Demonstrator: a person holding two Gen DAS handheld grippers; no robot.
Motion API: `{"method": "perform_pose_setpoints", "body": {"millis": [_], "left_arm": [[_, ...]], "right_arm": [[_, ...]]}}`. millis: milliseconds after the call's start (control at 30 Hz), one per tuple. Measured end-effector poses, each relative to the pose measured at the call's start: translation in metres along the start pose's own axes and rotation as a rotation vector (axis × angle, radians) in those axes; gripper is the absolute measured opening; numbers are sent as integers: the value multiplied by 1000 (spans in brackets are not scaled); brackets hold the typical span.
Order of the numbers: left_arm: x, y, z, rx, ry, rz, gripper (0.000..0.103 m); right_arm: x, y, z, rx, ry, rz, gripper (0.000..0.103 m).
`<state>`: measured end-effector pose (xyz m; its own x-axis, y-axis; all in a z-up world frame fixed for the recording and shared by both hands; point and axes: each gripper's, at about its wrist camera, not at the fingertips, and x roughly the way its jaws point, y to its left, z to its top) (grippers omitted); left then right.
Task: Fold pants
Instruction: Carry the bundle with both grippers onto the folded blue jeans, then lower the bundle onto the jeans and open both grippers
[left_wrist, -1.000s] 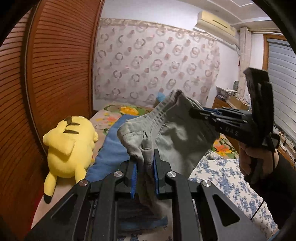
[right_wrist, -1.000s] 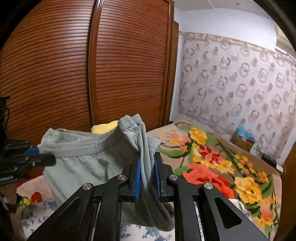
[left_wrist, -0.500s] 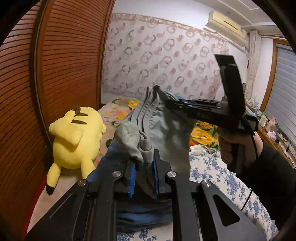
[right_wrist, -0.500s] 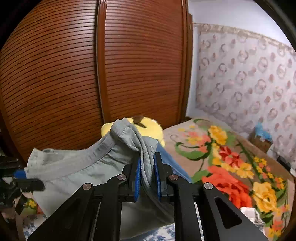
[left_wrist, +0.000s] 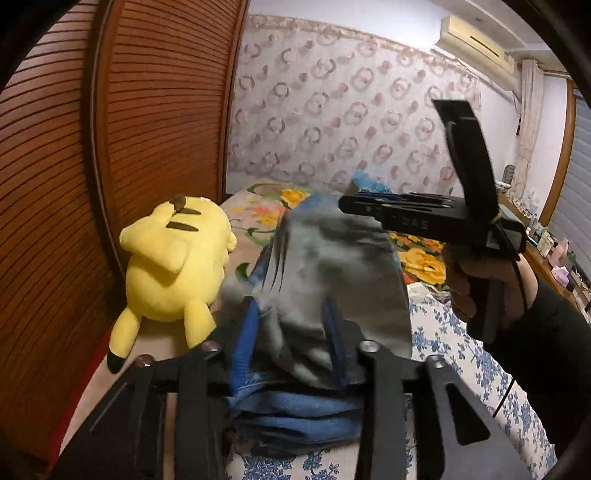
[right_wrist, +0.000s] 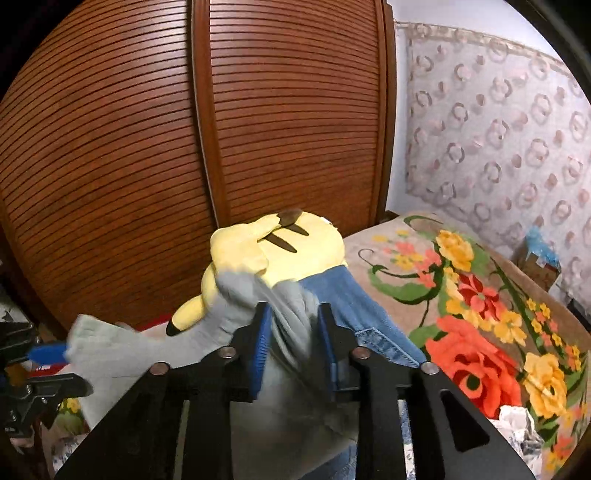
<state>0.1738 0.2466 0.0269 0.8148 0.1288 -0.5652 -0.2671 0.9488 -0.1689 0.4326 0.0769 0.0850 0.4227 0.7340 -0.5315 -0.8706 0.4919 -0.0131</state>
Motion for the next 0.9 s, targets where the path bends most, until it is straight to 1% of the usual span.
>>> {"method": "perform_pose_setpoints", "body": {"millis": [33,67,133,267,333,400,467,633,667,733,900], "left_arm": [[-3,-3,2,4,-16,-4,48],[-3,-2,3,8,-25,-8,50],[-5,-7,7,22,-38,-19,50],[3,-15,10,48,-24,-44,50],[13,-19,7,57,3,-49,50],[23,-21,2,60,36,-50,50],[32,-20,-3,59,69,-40,50],[51,-13,-21,42,139,-26,50],[53,-13,-24,38,148,-27,50],[57,-13,-29,39,153,-21,50],[59,-14,-29,30,154,-21,50]], "right_arm": [[-7,3,-1,1,-10,0,38],[-12,3,-2,3,-20,-2,38],[-26,0,-5,7,-40,-6,38],[-40,-3,-20,21,-45,44,38],[-37,-5,-27,31,-27,67,38],[-30,-9,-32,35,-7,69,38],[-22,-14,-36,47,16,82,38],[6,-32,-44,77,65,77,37],[10,-36,-44,80,67,73,32],[18,-41,-47,85,68,84,30],[23,-37,-47,88,56,76,30]]}}
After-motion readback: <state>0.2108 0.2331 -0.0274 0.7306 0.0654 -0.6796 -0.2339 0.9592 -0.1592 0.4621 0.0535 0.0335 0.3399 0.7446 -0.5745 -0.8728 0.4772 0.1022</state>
